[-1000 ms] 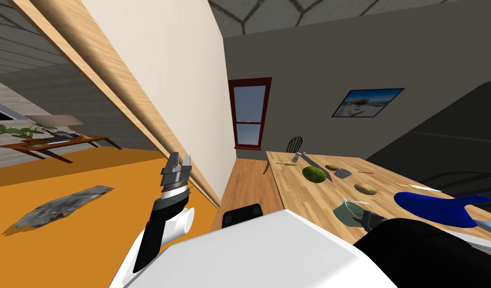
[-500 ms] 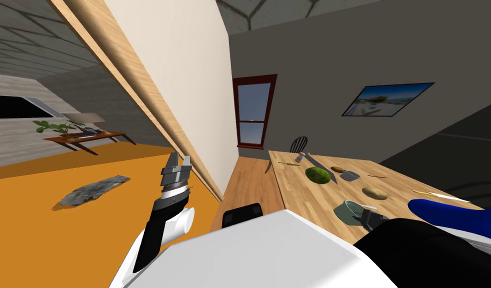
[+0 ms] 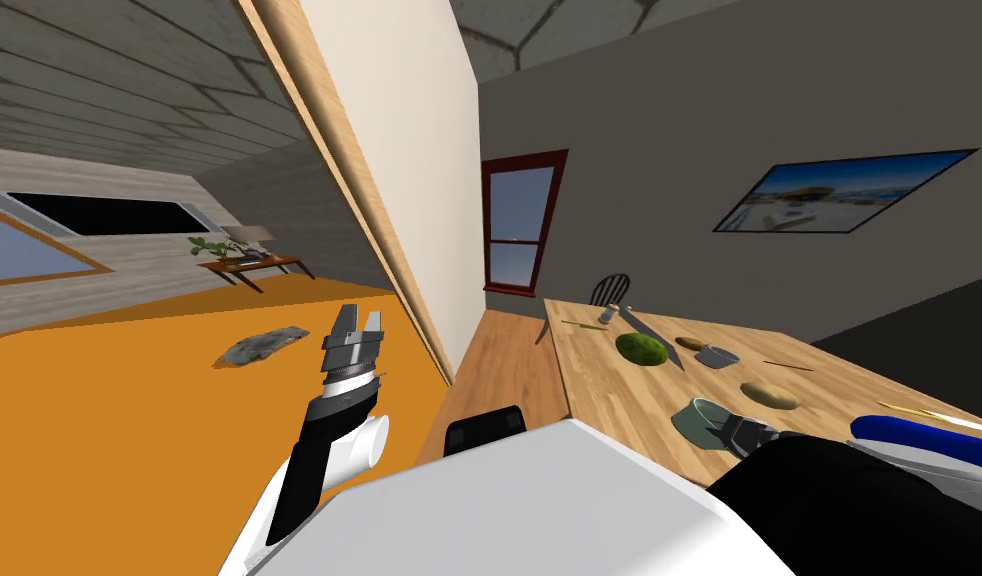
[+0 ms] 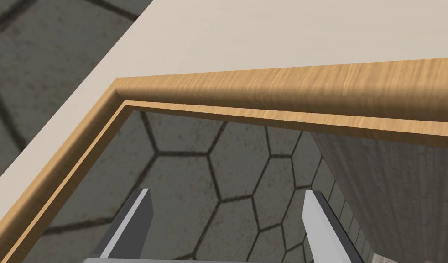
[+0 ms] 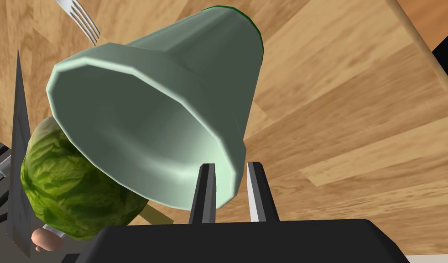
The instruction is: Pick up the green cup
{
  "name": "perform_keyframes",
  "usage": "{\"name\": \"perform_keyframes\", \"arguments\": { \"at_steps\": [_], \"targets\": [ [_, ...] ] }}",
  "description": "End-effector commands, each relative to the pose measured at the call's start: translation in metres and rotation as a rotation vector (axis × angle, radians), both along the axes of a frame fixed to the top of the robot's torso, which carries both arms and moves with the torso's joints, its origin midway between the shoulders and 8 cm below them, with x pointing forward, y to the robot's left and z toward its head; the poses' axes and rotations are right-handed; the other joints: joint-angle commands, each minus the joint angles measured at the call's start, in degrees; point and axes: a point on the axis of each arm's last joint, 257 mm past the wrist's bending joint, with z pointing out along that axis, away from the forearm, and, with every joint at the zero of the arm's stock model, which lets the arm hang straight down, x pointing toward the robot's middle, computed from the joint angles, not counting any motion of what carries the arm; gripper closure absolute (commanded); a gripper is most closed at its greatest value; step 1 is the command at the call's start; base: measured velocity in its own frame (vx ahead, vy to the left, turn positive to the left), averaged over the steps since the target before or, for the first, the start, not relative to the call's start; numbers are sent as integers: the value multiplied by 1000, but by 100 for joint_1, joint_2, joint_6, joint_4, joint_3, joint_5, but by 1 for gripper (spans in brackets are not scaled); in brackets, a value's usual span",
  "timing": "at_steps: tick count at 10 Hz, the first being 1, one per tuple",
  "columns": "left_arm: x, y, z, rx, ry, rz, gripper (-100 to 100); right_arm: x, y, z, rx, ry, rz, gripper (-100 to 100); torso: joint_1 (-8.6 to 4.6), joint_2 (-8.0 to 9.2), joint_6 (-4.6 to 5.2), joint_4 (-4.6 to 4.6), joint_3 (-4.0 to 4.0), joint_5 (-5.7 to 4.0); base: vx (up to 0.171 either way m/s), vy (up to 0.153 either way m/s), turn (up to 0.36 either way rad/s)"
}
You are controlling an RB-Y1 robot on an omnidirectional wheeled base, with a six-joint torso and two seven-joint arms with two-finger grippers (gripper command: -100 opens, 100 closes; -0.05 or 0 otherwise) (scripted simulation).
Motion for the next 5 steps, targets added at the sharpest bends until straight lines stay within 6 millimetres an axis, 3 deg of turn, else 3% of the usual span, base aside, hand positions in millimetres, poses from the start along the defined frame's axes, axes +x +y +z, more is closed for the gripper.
{"name": "perform_keyframes", "arguments": {
  "at_steps": [1,3,4,5],
  "targets": [
    [0,0,0,0,0,0,0,3,-6,3,-1,-2,-41,100,0,0,0,0,0,0,-203,44,211],
    [0,0,0,0,0,0,0,5,-11,7,-2,-3,-83,100,20,5,4,1,3,6,-192,52,183],
    [0,0,0,0,0,0,0,4,-9,5,0,-2,-67,100,18,7,5,1,4,10,-87,14,36],
    [0,0,0,0,0,0,0,5,-9,5,0,-4,-72,0,9,-18,12,-4,-9,9,-15,4,-12]
  ]
}}
